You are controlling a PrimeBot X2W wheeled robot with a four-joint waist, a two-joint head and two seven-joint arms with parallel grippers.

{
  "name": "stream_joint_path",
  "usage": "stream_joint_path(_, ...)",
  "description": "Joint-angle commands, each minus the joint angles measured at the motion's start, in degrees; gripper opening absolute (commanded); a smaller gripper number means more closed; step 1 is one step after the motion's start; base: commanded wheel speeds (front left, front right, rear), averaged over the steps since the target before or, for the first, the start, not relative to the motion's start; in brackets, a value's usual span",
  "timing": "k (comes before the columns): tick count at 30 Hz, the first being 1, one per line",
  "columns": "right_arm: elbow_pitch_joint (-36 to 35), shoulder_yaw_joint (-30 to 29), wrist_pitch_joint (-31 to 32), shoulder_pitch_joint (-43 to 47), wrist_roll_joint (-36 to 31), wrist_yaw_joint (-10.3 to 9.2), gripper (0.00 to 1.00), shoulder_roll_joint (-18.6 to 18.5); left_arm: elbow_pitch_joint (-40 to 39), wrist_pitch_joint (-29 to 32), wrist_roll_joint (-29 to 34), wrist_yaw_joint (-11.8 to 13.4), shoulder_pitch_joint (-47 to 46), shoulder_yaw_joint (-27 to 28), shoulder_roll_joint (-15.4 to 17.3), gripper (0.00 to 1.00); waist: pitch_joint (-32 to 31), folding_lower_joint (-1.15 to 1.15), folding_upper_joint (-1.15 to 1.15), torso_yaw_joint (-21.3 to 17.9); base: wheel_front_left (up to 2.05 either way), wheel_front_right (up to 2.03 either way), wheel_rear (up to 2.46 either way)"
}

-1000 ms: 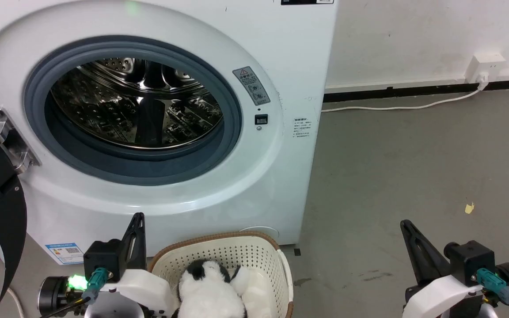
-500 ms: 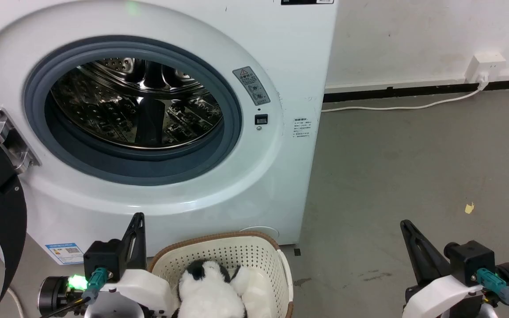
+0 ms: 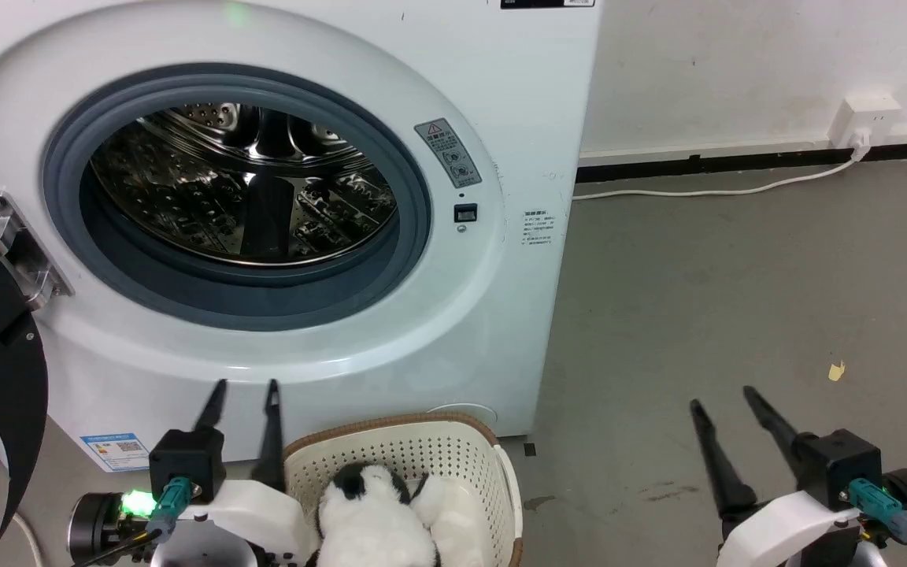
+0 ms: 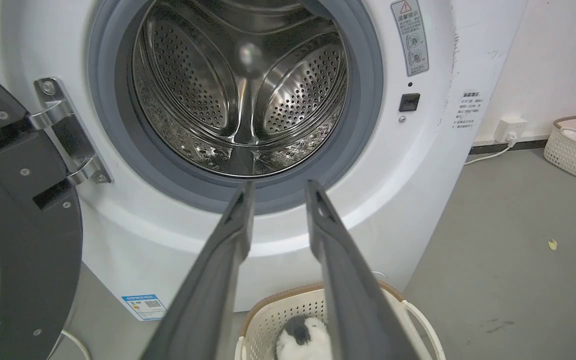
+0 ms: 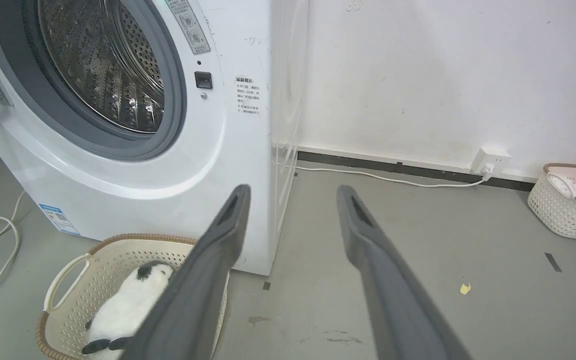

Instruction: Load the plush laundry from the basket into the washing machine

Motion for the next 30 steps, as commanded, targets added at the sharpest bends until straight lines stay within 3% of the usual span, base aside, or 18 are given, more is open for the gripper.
stream_joint_path(1,0.0,0.0,-0.1,0.1,0.2,0.0,1.0,0.0,0.1,-0.1,-0.2,0.0,0.0,-0.2,0.0,1.0,0.0,0.0,0.0,0.0,0.0,0.0,0.0)
stream_joint_path(30,1.4,-0.8,-2.9,0.6,4.4,-0.01,1.0,0.0,6.3,-2.9,-5.8,1.7,-2.1,-4.6,0.0,1.0,1.5,0.0,0.0,-0.2,0.0,0.0,0.0)
